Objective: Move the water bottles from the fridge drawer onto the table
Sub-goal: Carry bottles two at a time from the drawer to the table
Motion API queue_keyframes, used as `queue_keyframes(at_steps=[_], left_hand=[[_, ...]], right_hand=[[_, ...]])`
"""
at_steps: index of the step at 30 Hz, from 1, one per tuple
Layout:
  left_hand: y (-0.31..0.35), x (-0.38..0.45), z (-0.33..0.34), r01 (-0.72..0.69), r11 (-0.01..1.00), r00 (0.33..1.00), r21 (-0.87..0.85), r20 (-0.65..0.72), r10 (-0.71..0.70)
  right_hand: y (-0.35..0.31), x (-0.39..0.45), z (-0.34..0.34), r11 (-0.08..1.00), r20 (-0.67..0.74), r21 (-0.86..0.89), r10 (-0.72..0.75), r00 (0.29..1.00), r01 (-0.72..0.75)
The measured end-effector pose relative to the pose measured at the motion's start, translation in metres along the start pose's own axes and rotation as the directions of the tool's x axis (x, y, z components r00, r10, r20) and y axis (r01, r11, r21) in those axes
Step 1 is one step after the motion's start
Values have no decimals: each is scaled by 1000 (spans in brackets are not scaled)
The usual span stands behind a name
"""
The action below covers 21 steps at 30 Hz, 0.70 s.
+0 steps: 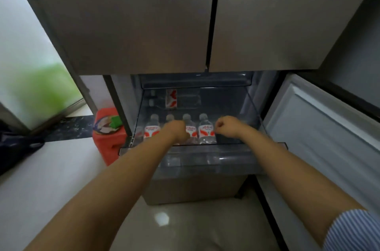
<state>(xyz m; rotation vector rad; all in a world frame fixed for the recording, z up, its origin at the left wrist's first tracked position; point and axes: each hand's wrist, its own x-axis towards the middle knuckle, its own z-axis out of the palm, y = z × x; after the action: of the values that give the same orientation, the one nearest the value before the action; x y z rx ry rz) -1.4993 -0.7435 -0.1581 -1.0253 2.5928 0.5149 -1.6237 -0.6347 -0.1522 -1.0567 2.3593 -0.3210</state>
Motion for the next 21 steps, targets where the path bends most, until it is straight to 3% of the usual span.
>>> queue_keyframes(at_steps=[7,13,17,21], left_hand=[[13,64,24,142,989,988,-50,65,-139],[18,101,23,142,989,987,-47,81,-138],[18,122,24,177,978,981,-113,102,-166],[19,136,21,256,920,962,-297,174,-211]], right_hand=[[16,81,14,971,241,174,117,963,-162],[27,126,30,806,314,477,215,925,-350],[33,137,36,790,372,509,157,915,-343],[36,141,36,786,366,525,137,920,-326]])
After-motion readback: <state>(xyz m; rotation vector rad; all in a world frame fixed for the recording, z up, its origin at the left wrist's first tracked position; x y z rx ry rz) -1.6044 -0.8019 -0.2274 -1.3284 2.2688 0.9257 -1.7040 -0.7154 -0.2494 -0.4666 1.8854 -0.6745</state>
